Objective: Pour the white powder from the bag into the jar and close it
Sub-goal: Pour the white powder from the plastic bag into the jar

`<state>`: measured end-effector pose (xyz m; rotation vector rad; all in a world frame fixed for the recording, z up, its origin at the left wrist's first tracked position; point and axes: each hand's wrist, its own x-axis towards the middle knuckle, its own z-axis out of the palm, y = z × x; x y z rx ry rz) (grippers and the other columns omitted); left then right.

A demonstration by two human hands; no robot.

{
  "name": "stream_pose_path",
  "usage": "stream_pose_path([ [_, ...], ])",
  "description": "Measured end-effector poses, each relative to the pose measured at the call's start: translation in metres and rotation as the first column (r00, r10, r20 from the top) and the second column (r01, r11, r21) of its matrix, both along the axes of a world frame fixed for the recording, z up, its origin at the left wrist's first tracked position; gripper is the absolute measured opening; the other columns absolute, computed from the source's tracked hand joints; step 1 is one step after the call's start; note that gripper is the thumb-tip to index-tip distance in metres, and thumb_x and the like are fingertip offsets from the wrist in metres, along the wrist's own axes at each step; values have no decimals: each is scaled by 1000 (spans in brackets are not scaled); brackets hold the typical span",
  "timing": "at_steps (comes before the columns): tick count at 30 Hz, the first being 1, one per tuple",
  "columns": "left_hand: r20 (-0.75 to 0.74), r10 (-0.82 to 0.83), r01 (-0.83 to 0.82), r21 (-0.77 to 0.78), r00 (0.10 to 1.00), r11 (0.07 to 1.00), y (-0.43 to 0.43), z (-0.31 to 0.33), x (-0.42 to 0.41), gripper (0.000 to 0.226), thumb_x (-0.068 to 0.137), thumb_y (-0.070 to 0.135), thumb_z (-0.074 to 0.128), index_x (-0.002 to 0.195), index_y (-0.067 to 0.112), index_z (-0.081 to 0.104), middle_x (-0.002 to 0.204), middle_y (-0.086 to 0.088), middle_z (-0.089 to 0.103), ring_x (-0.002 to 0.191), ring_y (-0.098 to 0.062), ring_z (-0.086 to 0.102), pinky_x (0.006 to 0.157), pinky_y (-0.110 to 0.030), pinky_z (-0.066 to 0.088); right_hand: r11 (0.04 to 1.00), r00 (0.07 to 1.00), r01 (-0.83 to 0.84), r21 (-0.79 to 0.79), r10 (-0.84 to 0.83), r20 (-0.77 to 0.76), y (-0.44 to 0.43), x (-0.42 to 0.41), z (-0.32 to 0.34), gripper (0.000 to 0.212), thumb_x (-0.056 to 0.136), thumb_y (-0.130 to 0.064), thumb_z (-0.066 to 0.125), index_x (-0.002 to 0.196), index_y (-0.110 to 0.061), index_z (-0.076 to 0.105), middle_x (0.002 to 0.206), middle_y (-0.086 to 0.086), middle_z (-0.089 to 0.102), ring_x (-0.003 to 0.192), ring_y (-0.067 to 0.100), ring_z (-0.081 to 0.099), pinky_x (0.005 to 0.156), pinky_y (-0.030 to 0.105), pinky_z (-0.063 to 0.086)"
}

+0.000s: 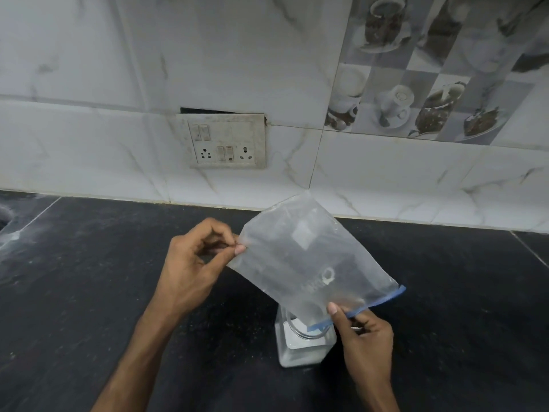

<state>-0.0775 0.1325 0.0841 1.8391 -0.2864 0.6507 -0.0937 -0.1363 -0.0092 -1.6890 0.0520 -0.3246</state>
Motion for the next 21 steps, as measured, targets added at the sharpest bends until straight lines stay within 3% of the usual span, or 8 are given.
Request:
stream_pose_path([
  [2,16,10,-12,76,1000,997,0,0,0,31,82,-11,72,85,20,75,96,9,75,90,-4,72,83,-21,58,1000,1000,-17,-6,17,9,1,0,1,30,78,-14,81,76,-43,80,80,-15,79,75,-1,73,64,9,52],
  [6,19,-15,13,104,1000,995,-5,2,-4,28,78,7,79,105,16,77,106,14,76,103,-2,70,90,-20,56,1000,1000,-7,15,7,12,2,0,1,34,79,-11,81,75,-45,79,80,-15,79,76,-2,73,65,7,52],
  [8,-2,-26,26,83,1000,996,-6,2,-4,37,74,2,83,109,13,76,112,9,73,106,-4,70,89,-25,58,1000,1000,-23,11,23,4,2,0,0,36,79,-8,81,74,-44,80,81,-15,79,77,-3,73,65,7,52],
  [11,-4,-43,43,58,999,997,-11,2,-4,40,73,-3,84,109,14,76,106,9,77,101,-6,72,84,-25,60,999,1000,-19,33,19,14,2,1,-1,37,79,-4,80,75,-42,80,82,-13,80,79,-2,73,67,8,53],
  [18,19,-42,41,63,999,997,-17,6,-4,29,69,15,84,98,13,79,96,8,77,85,-7,73,74,-19,58,999,1000,-9,43,9,5,-1,3,-2,32,76,-11,82,81,-42,81,83,-11,80,82,3,75,70,12,56],
  [21,21,-46,44,62,999,997,-18,2,-2,25,75,9,80,99,14,78,98,8,78,90,-4,74,81,-21,60,999,999,-50,-10,50,5,-1,2,-4,37,75,-8,83,78,-45,80,80,-13,80,78,1,75,67,10,54],
])
